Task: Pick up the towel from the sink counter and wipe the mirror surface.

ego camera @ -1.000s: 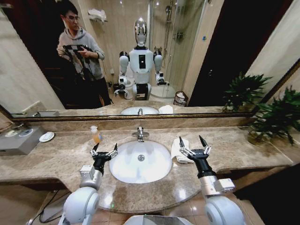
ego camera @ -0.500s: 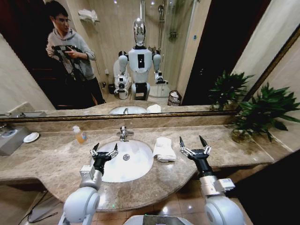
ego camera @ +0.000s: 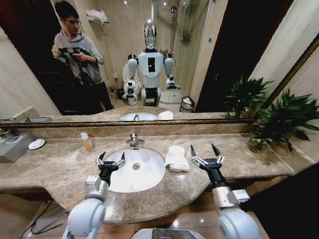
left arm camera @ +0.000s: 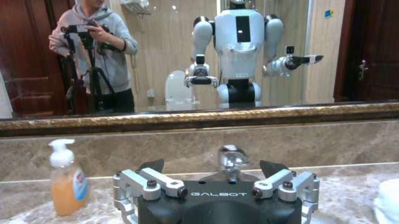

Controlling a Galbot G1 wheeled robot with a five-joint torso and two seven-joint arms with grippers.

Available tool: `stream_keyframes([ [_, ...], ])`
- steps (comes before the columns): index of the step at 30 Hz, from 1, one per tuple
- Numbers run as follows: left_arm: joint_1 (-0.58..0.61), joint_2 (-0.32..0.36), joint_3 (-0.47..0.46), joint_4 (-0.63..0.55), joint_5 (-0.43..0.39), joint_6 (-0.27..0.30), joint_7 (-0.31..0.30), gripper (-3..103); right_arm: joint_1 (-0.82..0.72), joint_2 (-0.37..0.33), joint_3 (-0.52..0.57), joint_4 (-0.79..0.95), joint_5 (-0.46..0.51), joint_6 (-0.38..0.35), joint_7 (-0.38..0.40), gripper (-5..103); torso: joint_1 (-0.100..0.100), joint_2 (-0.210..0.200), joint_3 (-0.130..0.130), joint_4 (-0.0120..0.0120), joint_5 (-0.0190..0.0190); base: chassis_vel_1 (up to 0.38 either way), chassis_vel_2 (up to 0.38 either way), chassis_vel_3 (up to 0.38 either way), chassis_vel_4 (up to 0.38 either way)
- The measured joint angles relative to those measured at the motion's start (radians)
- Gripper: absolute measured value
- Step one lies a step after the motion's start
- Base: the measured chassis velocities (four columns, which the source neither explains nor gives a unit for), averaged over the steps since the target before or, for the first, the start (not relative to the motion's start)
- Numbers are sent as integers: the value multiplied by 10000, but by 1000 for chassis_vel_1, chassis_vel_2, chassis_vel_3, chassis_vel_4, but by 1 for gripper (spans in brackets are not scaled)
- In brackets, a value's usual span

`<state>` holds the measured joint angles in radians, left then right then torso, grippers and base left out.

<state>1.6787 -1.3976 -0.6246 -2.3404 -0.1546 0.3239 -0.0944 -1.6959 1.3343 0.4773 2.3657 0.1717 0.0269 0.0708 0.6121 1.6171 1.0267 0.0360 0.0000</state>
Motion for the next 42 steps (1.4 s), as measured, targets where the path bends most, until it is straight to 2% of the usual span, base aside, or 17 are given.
stream_keyframes([
  [17, 0, 0, 0, 0, 0, 0, 0, 100, 1, -1, 1, 0, 0, 0, 0, 100, 1, 0, 0, 2, -2, -92, -89, 77, 88],
  [28, -2, 0, 0, 0, 0, 0, 0, 100, 1, 0, 0, -1, 0, 0, 0, 100, 3, -1, 1, -1, 1, 95, -73, -105, 70],
  [37, 0, -1, 0, 0, 0, 0, 0, 100, 1, 0, 2, -1, 0, 0, -1, 100, -1, 0, -1, 0, 2, 214, -232, -219, 236],
  [38, 0, 0, 0, 1, -1, 0, 0, 100, 0, 0, 1, 0, 0, 0, -1, 100, 2, -1, 0, 1, -10, 290, -284, -300, 307],
  [42, 2, -2, 0, 1, 0, 1, -1, 100, 2, 0, 0, -1, 0, 0, -1, 100, 0, -1, 0, 7, -1, 295, -285, -325, 321],
])
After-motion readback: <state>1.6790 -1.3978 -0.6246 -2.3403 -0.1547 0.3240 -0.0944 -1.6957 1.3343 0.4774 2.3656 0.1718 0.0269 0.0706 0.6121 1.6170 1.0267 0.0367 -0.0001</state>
